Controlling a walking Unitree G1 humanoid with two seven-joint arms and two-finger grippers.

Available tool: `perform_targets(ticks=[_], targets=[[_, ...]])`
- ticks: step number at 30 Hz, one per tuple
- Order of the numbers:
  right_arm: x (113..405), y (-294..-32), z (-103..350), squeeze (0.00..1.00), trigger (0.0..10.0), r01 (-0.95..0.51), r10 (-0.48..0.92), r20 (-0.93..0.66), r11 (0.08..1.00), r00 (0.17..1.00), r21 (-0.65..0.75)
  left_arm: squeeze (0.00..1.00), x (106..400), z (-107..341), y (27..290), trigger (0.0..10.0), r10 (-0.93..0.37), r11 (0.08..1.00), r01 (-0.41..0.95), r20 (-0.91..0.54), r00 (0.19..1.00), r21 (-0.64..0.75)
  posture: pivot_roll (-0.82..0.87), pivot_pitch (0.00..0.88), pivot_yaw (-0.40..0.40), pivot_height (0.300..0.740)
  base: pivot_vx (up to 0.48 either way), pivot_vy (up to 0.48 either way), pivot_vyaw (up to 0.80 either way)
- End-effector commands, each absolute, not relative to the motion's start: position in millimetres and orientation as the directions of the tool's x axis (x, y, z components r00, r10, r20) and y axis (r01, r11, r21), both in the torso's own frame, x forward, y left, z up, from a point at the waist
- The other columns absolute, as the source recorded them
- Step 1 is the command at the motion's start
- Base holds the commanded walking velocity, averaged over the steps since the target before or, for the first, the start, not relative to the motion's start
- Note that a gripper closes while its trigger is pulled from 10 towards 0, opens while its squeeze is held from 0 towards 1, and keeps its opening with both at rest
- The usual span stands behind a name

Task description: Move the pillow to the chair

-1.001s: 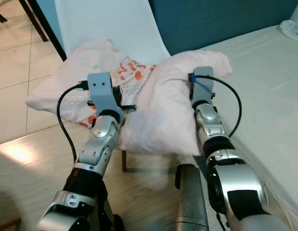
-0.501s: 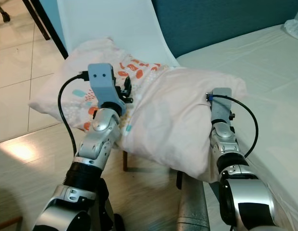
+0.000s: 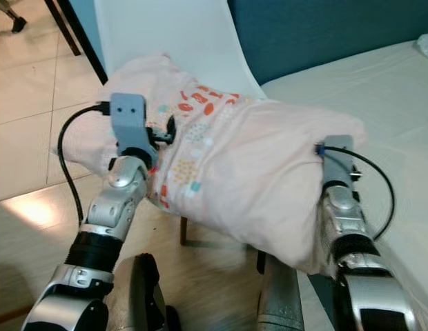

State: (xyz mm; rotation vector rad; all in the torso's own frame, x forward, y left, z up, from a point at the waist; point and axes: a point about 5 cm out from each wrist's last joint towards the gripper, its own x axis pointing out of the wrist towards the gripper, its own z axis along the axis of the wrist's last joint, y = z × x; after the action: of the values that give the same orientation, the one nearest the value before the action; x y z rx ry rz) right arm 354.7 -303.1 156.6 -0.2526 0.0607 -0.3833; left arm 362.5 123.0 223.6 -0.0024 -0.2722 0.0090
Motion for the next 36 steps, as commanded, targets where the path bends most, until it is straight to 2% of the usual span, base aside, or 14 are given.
perform_targets(ticks=[1,6,7,9,11,16,17,19,22,24,25,28,31,36], targets=[[350.3,-314.0,165.2,0.00,10.0,0.410,-0.419,0.026,0.873,0.908,-0.263,1.00,360.9,217.7,124.1,10.0,0.004,1.000,-0.006,0.249,0.968,0.006,-0.04,0.186,0.041,0.544,0.000,0.000,0.00],[343.2,-326.6,167.9,0.00,10.0,0.429,-0.444,0.004,0.864,0.896,-0.263,1.00,360.0,215.4,118.5,10.0,-0.022,1.000,0.023,0.246,0.969,-0.003,-0.05,0.160,0.040,0.544,0.000,0.000,0.00],[343.2,-326.6,167.9,0.00,10.0,0.429,-0.444,0.004,0.864,0.896,-0.263,1.00,360.0,215.4,118.5,10.0,-0.022,1.000,0.023,0.246,0.969,-0.003,-0.05,0.160,0.040,0.544,0.000,0.000,0.00],[341.9,-321.2,155.2,0.00,10.0,0.372,-0.395,-0.091,0.906,0.914,-0.202,1.00,359.0,212.7,114.0,10.0,-0.031,0.999,0.036,0.242,0.970,-0.013,-0.05,0.145,0.036,0.544,0.000,0.000,0.00],[341.1,-318.2,154.5,0.00,10.0,0.365,-0.388,-0.092,0.910,0.917,-0.198,1.00,358.9,211.8,112.3,10.0,-0.034,0.999,0.040,0.240,0.970,-0.020,-0.05,0.135,0.034,0.544,0.000,0.000,0.00],[341.0,-314.6,164.4,0.00,10.0,0.376,-0.382,-0.022,0.917,0.924,-0.131,1.00,357.9,211.7,111.9,10.0,-0.036,0.999,0.045,0.244,0.969,-0.029,-0.05,0.124,0.030,0.544,0.000,0.000,0.00],[345.8,-301.3,179.7,0.00,10.0,0.305,-0.301,0.077,0.951,0.950,-0.046,1.00,357.5,211.6,113.2,10.0,-0.034,0.998,0.044,0.248,0.968,-0.037,-0.05,0.117,0.028,0.544,0.000,0.000,0.00],[349.9,-284.8,189.4,0.00,10.0,0.203,-0.201,0.130,0.979,0.971,-0.004,1.00,357.6,212.0,115.8,10.0,-0.026,0.999,0.036,0.254,0.967,-0.036,-0.05,0.105,0.024,0.544,0.000,0.000,0.00],[352.3,-278.8,186.1,0.00,10.0,0.209,-0.202,0.091,0.975,0.975,-0.072,1.00,357.8,212.7,122.9,10.0,-0.003,1.000,0.011,0.261,0.965,-0.030,-0.04,0.086,0.014,0.544,0.000,0.000,0.00],[351.5,-286.1,177.9,0.00,10.0,0.275,-0.274,0.026,0.948,0.961,-0.163,1.00,358.3,211.6,125.6,10.0,0.009,1.000,-0.001,0.259,0.966,-0.030,-0.03,0.078,0.008,0.544,0.000,0.000,0.00],[347.9,-297.3,167.6,0.00,10.0,0.344,-0.361,-0.046,0.915,0.931,-0.212,1.00,357.4,211.0,127.6,10.0,0.016,1.000,-0.009,0.259,0.966,-0.029,-0.03,0.075,0.003,0.544,0.000,0.000,0.00],[346.3,-301.4,165.2,0.00,10.0,0.371,-0.389,-0.058,0.906,0.919,-0.204,1.00,356.3,210.9,128.3,10.0,0.020,1.000,-0.013,0.261,0.965,-0.027,-0.02,0.072,-0.001,0.544,0.000,0.000,0.00],[348.1,-297.1,169.9,0.00,10.0,0.351,-0.358,-0.013,0.921,0.933,-0.166,1.00,355.1,210.1,128.5,10.0,0.021,1.000,-0.015,0.263,0.965,-0.027,-0.02,0.067,-0.004,0.544,0.000,0.000,0.00],[358.8,-248.6,181.3,0.00,10.0,0.087,-0.092,0.095,0.995,0.991,0.055,1.00,351.5,199.5,127.7,10.0,-0.004,0.999,0.013,0.245,0.969,-0.038,-0.02,0.048,-0.003,0.544,0.000,0.000,0.00]])
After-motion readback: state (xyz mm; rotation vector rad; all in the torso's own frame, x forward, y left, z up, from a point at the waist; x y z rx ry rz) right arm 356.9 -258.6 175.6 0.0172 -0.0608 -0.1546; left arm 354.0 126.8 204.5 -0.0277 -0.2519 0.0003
